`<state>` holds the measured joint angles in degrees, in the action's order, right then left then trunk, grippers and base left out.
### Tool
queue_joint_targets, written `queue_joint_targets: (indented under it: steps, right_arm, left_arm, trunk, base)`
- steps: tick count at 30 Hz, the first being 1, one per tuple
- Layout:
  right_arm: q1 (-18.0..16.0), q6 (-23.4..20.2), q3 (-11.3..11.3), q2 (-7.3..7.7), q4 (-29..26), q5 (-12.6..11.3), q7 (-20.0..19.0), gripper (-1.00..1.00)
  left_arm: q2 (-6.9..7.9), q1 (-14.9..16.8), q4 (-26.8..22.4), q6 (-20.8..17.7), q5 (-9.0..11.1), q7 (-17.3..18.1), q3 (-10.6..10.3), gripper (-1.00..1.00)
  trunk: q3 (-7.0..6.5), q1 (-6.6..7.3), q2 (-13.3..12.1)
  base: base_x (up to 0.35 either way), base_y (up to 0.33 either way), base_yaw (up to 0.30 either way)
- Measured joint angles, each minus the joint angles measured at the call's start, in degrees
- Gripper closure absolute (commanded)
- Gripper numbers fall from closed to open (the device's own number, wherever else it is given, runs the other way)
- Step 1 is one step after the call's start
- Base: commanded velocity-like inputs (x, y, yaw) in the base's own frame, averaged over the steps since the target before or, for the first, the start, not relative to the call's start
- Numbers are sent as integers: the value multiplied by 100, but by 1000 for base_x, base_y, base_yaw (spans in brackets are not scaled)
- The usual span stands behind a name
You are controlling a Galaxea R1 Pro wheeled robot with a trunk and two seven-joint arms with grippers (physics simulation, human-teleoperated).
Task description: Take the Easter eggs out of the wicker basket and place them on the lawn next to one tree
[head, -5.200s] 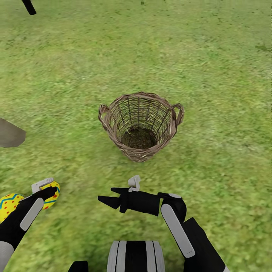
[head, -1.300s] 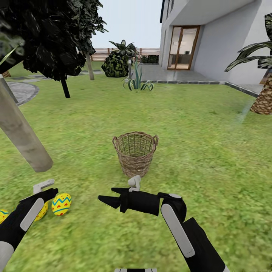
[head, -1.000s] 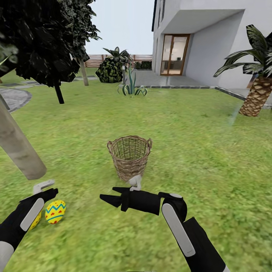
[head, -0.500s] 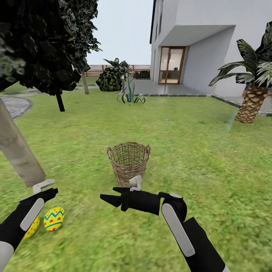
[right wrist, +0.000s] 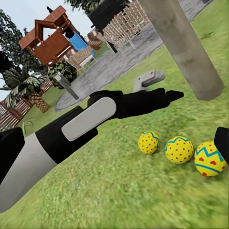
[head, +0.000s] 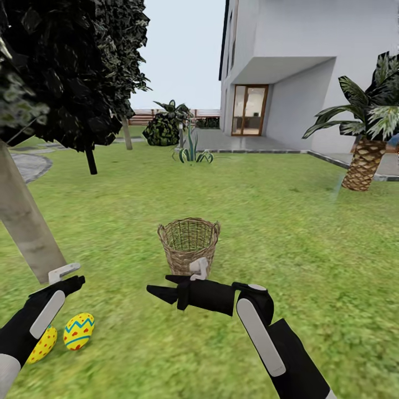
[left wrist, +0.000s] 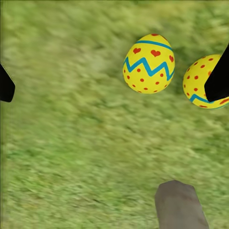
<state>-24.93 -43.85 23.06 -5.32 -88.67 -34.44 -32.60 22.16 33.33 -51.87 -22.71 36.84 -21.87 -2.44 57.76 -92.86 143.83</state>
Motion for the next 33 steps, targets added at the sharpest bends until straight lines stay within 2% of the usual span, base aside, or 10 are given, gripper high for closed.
queue_joint_targets:
  steps: [33]
  right_arm:
    - [0, 0, -41, 7, -16, -6, -26, -100]
  left_arm:
    - [0, -3, -7, 10, 1, -64, 6, -100]
  trunk:
    - [-732, 85, -44]
  base:
    - [0, 0, 0]
